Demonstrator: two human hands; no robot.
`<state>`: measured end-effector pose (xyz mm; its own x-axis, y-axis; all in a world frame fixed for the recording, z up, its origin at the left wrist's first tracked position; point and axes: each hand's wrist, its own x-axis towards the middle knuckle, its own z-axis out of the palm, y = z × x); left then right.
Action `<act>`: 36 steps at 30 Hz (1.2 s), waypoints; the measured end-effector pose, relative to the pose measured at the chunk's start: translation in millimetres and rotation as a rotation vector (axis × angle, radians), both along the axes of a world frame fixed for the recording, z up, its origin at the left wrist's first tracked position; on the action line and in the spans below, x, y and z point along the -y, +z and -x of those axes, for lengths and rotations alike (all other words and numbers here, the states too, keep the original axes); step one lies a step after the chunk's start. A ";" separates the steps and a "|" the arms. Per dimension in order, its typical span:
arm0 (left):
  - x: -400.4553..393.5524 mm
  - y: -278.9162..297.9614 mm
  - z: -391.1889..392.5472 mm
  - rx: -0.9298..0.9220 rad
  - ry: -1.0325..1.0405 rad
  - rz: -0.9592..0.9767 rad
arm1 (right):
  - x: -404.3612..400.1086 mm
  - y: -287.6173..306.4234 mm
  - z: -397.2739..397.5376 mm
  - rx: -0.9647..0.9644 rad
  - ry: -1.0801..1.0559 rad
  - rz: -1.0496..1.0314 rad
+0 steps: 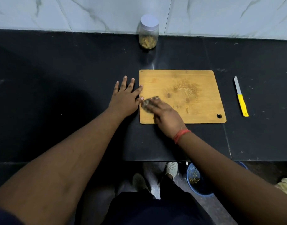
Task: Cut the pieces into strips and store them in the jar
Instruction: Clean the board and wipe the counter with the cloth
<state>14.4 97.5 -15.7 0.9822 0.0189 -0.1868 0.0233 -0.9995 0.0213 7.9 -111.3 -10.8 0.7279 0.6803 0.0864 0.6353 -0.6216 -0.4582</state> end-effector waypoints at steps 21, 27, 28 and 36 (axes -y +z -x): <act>16.2 -3.3 5.1 -0.002 0.085 0.060 | 65.3 16.2 -13.6 -0.088 -0.223 -0.150; 38.3 -0.1 -2.1 0.127 0.120 0.083 | 68.0 2.8 -43.7 -0.055 -0.366 0.135; 47.6 -1.6 -3.6 0.141 0.120 0.116 | 67.9 1.4 -41.9 -0.039 -0.365 0.134; 76.4 -25.4 0.2 0.158 0.158 0.141 | 77.2 3.4 -1.1 -0.023 0.154 -0.010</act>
